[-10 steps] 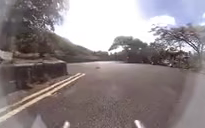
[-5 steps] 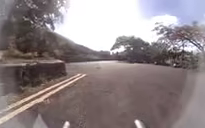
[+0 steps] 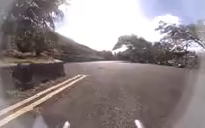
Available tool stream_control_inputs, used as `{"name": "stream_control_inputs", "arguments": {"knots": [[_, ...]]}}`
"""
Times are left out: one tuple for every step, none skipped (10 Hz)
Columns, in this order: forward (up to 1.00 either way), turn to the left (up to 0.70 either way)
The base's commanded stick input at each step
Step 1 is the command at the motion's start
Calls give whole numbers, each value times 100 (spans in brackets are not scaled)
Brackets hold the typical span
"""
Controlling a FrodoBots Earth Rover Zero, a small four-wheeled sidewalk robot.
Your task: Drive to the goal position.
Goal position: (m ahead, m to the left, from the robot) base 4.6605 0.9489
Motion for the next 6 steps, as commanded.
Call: {"name": "stream_control_inputs", "arguments": {"knots": [[70, 0], [70, 0], [70, 0], [70, 0], [70, 0], [70, 0]]}}
